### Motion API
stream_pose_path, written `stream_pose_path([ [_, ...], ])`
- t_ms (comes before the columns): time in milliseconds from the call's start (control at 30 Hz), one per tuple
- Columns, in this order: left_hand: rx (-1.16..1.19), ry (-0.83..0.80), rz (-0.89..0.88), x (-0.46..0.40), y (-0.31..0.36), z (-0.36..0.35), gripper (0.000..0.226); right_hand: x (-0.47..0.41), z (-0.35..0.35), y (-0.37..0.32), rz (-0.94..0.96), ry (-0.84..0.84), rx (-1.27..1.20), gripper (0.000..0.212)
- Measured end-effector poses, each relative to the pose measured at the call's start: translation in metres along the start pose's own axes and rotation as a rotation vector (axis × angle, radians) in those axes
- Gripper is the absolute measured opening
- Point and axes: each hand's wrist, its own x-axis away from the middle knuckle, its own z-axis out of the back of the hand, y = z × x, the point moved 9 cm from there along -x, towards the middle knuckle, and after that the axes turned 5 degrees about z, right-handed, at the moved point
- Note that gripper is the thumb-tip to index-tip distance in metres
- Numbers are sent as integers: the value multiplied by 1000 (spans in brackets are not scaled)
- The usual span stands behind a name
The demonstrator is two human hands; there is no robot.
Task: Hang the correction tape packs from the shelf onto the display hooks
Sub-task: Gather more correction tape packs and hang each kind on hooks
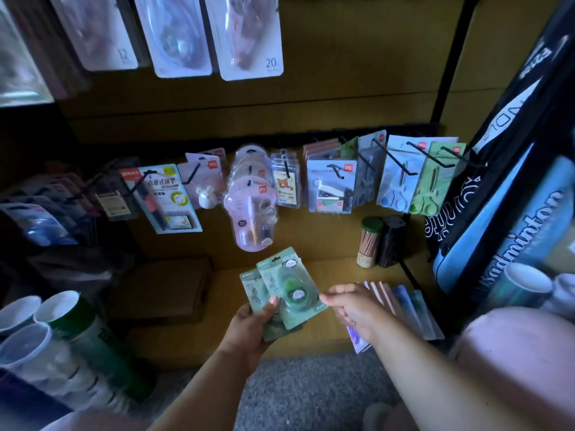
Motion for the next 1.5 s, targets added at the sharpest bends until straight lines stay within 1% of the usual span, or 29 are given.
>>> stream_pose_path([
  [133,-32,-51,-43,18,8,-13,55,13,-9,-14,54,-52,38,17],
  [233,-49,-66,-99,30,21,-19,52,20,-14,-27,88,-63,28,16],
  [333,-86,-66,-174,43,39,-23,49,29,-25,-44,119,-68,6,18],
  [400,-135,-43,-224,50,51,-26,51,36,-37,-58,160,-89,14,19],
  [467,-169,-24,-262,57,62,-30,55,44,-46,-71,188,-108,16,24],
  [533,-176,-17,-296,62,71,-34,58,49,-54,-82,211,-123,-20,27],
  [667,-163,-19,-357,75,87,-45,54,56,-61,-100,268,-128,-133,22],
  [733,-148,-35,-375,80,94,-50,54,57,-61,-106,288,-103,-159,26],
  [800,-99,-87,-369,84,99,-56,51,58,-61,-112,309,-79,-191,34],
  [900,11,-241,-286,90,100,-73,45,59,-59,-122,339,-60,-254,38],
  [1000,79,-314,-199,91,100,-85,38,60,-56,-135,379,-55,-266,46],
  [1033,93,-329,-176,91,100,-89,37,60,-54,-140,393,-57,-279,46],
  [1133,164,-348,-132,94,107,-101,43,61,-47,-153,430,-71,-295,42],
  [1267,169,-355,-149,96,120,-115,34,62,-34,-167,475,-79,-343,35],
  [1500,175,-331,-245,98,146,-130,30,65,-10,-189,506,-59,-435,47],
])
